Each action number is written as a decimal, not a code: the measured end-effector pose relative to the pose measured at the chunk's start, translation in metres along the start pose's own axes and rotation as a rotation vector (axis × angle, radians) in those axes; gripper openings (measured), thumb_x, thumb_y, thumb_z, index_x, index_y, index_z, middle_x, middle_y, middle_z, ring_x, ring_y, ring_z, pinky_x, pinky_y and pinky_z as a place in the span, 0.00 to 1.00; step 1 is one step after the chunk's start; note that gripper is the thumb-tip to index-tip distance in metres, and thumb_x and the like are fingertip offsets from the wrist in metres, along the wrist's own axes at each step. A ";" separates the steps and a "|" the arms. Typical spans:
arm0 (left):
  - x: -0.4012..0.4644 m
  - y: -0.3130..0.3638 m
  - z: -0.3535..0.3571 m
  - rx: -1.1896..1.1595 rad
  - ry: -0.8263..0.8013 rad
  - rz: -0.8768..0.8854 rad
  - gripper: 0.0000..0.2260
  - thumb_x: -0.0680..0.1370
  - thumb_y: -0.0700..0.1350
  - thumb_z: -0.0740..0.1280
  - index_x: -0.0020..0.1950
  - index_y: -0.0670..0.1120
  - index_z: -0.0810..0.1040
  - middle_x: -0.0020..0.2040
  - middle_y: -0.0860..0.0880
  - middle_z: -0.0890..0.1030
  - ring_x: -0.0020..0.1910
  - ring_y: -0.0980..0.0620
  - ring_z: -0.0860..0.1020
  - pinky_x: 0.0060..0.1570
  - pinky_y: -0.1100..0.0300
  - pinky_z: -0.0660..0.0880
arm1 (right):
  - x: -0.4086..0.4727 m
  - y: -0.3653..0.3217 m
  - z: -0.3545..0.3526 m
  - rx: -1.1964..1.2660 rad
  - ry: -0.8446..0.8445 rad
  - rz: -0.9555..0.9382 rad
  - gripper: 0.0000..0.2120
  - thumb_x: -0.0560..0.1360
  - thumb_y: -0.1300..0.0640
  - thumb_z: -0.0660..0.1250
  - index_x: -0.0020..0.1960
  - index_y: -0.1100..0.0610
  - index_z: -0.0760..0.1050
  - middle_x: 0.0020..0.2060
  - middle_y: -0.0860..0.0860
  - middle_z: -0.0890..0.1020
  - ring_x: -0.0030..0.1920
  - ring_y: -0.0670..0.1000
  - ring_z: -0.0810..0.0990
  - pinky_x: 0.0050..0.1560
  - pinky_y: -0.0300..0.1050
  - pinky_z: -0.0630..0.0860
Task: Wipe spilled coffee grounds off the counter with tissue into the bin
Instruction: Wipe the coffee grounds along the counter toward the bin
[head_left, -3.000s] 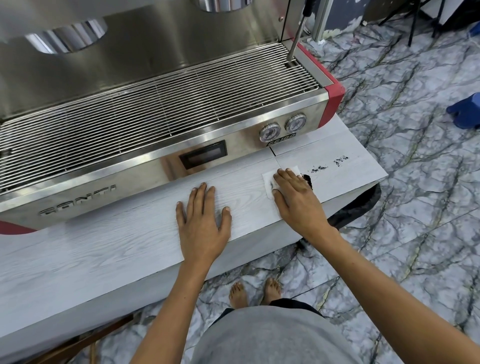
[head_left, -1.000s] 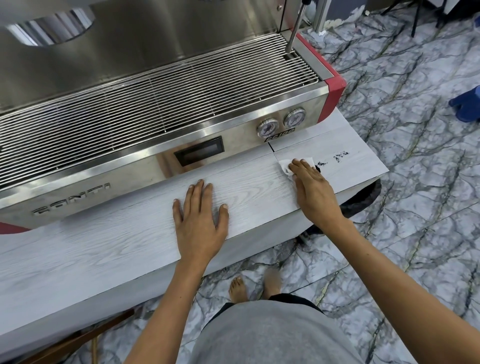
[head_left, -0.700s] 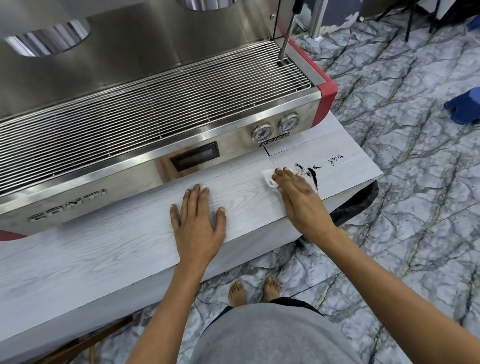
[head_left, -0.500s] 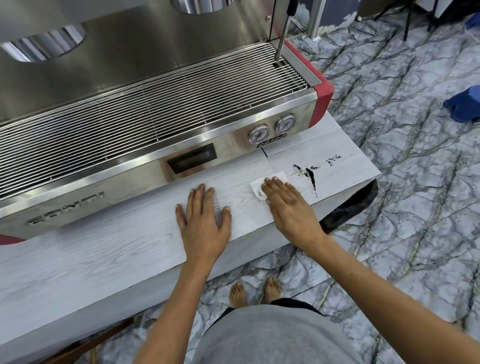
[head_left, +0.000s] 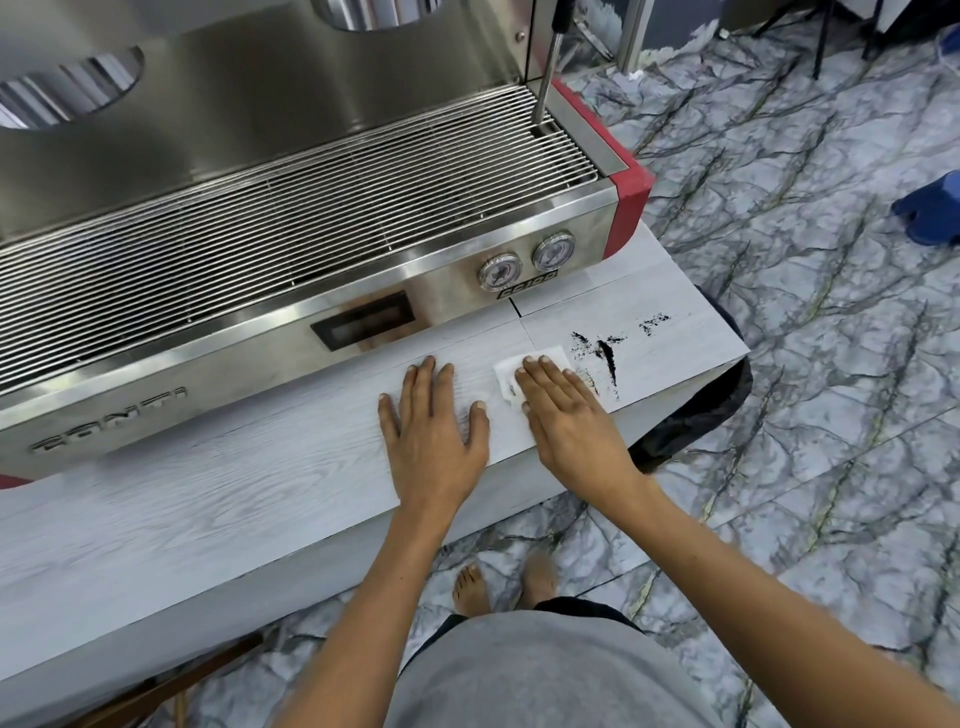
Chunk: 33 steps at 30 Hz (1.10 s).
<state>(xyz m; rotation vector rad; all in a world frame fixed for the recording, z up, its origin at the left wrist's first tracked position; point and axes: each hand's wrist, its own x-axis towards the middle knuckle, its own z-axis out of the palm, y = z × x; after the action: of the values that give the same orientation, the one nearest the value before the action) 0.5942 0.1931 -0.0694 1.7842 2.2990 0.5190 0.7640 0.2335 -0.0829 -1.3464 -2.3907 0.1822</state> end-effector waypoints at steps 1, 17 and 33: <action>0.000 0.000 0.000 0.008 0.005 0.002 0.29 0.79 0.60 0.51 0.77 0.47 0.63 0.80 0.49 0.60 0.79 0.50 0.54 0.77 0.43 0.47 | 0.003 0.000 0.001 0.001 0.002 -0.009 0.19 0.80 0.58 0.56 0.69 0.64 0.70 0.68 0.59 0.73 0.71 0.56 0.68 0.71 0.55 0.65; -0.001 0.000 0.000 0.020 0.016 0.000 0.28 0.80 0.60 0.51 0.76 0.49 0.64 0.79 0.50 0.61 0.79 0.51 0.55 0.78 0.44 0.48 | 0.002 0.035 -0.005 0.003 0.013 0.116 0.20 0.81 0.57 0.52 0.70 0.63 0.68 0.70 0.58 0.70 0.72 0.55 0.66 0.71 0.56 0.64; 0.000 -0.004 -0.001 0.010 -0.009 0.024 0.27 0.80 0.59 0.51 0.76 0.49 0.64 0.80 0.50 0.60 0.79 0.51 0.53 0.77 0.43 0.47 | 0.011 0.050 -0.020 0.106 0.041 0.231 0.19 0.81 0.58 0.52 0.68 0.62 0.71 0.69 0.58 0.72 0.71 0.55 0.67 0.70 0.57 0.65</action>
<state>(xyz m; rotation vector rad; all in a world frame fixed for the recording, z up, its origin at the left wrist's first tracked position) 0.5903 0.1917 -0.0699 1.8177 2.2806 0.5031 0.8071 0.2676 -0.0763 -1.5575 -2.1551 0.3366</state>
